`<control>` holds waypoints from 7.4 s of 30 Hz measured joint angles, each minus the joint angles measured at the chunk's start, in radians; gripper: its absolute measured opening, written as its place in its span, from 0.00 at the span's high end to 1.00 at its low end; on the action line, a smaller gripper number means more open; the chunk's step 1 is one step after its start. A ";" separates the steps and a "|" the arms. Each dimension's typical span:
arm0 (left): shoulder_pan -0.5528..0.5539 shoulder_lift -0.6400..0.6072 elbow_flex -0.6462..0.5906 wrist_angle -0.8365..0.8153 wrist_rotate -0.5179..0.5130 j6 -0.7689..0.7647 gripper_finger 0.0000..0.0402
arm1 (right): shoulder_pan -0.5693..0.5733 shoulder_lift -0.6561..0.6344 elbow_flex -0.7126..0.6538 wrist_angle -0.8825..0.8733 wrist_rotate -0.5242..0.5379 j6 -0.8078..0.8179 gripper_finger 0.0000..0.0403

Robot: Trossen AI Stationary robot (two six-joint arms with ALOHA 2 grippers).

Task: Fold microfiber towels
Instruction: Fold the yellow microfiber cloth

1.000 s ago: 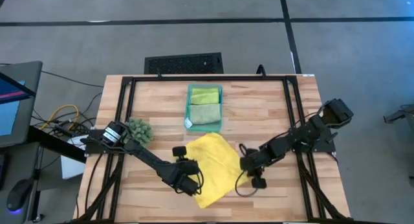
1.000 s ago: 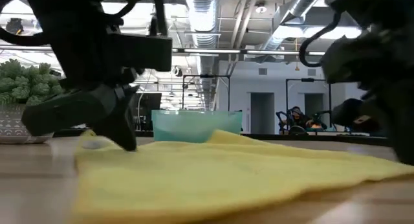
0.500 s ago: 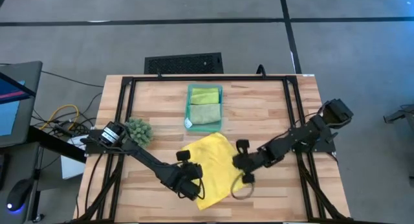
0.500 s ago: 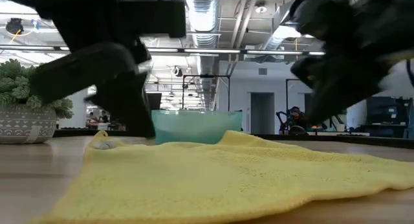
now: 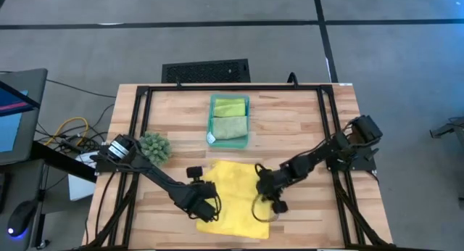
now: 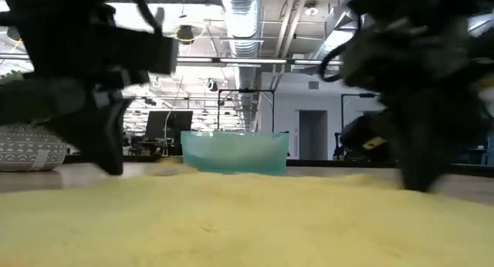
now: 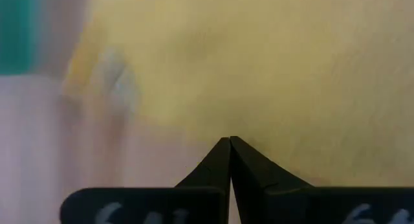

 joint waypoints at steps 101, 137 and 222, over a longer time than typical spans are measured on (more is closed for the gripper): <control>0.137 -0.118 -0.377 0.341 -0.401 -0.464 1.00 | -0.012 -0.118 -0.056 -0.255 0.526 0.043 0.94; 0.151 -0.196 -0.386 0.413 -0.373 -0.365 1.00 | -0.004 -0.148 -0.050 -0.379 0.650 0.105 0.96; -0.341 -0.162 -0.085 0.540 -0.241 0.148 0.99 | 0.005 -0.212 -0.127 -0.100 0.571 0.036 0.94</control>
